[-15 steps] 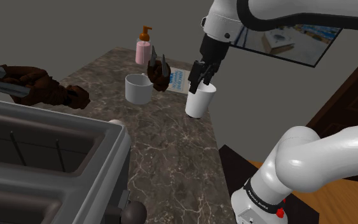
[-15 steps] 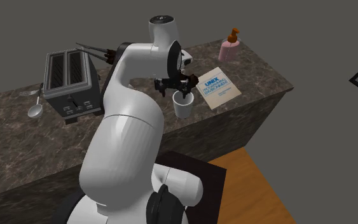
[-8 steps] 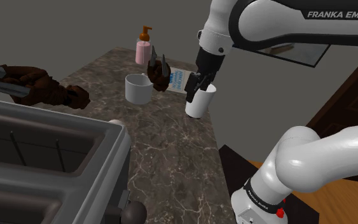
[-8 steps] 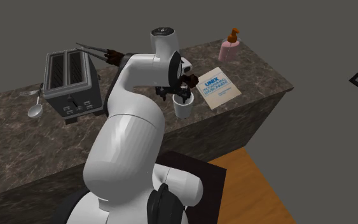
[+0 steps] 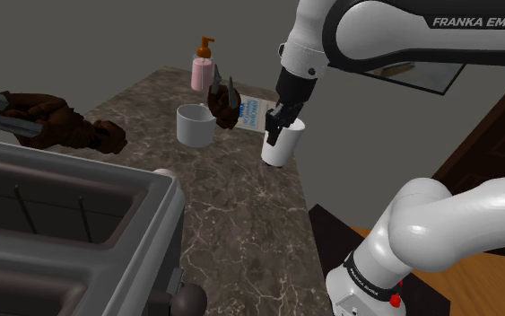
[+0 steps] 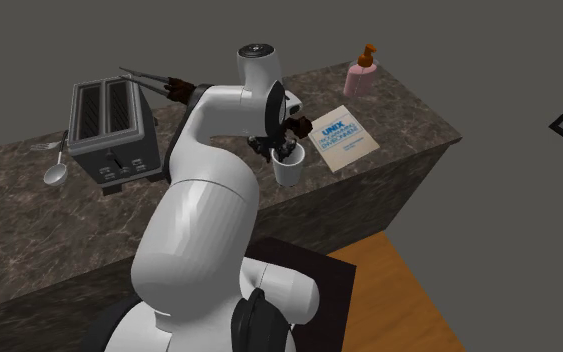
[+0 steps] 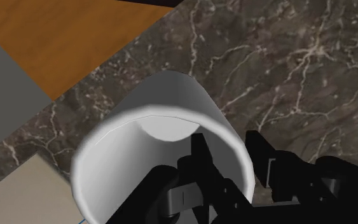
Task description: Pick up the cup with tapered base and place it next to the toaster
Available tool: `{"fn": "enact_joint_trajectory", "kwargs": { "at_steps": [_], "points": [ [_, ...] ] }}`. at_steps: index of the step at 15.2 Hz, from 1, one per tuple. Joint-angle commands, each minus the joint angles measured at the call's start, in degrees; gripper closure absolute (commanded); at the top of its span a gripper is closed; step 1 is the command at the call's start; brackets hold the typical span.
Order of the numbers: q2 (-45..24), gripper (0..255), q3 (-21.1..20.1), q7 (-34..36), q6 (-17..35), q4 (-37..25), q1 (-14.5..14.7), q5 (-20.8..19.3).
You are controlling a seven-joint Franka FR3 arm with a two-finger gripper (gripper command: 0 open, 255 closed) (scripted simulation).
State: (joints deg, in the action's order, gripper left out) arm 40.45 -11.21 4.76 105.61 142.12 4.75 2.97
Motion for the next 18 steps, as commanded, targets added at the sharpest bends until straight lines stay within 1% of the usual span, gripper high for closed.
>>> {"fn": "enact_joint_trajectory", "kwargs": {
  "at_steps": [1, 8, 18],
  "points": [
    [0.0, 255, 0.0, 0.0, 0.0, 0.0, 0.0, 0.0],
    [0.0, 255, 0.0, 0.0, 0.0, 0.0, 0.0, 0.0],
    [-0.6, 255, 0.6, -0.3, -7.5, -8.1, -0.4, -0.5]
  ]
}}
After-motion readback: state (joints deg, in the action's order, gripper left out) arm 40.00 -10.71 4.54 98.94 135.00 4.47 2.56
